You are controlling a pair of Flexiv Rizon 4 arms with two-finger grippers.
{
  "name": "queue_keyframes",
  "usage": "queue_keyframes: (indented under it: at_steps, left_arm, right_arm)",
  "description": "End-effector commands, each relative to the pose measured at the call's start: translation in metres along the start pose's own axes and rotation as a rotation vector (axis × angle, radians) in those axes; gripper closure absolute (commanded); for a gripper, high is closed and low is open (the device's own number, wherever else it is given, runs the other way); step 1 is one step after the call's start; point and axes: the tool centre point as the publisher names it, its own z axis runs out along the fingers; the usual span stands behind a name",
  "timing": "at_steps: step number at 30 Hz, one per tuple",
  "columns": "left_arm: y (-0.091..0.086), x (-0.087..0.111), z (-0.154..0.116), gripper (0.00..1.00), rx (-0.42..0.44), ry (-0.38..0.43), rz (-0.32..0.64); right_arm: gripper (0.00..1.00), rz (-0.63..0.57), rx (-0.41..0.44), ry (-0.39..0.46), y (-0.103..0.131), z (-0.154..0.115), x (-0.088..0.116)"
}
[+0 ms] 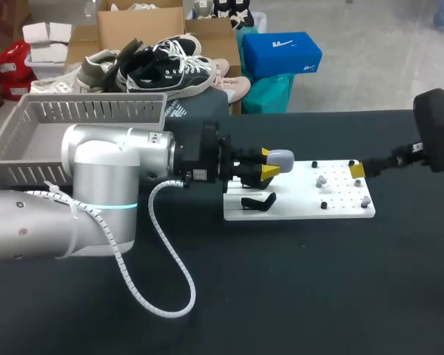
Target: Pick up each earbud case from the left stands, insert the matching earbuds, close the lid, and place the case in the box.
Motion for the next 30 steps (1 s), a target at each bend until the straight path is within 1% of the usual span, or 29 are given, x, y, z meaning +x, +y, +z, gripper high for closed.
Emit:
queue_keyframes:
  at_steps: [1,5,7,17,30]
  left_arm:
    - [0.002,0.001,0.000,1.00,0.011,0.002,-0.003]
    - [0.002,0.001,0.000,1.00,0.011,0.002,-0.003]
    - [0.002,0.001,0.000,1.00,0.011,0.002,-0.003]
    - [0.002,0.001,0.000,1.00,0.011,0.002,-0.003]
    - [0.002,0.001,0.000,1.00,0.011,0.002,-0.003]
  right_arm:
    - [0.00,-0.040,0.060,0.020,0.014,0.010,0.001]
    - [0.00,-0.070,0.106,0.052,0.023,0.020,0.000]
    - [0.00,-0.077,0.124,0.053,0.027,0.024,-0.003]
    - [0.00,-0.096,0.139,0.086,0.037,0.049,-0.026]
    - [0.00,-0.113,0.155,0.141,0.042,0.077,-0.040]
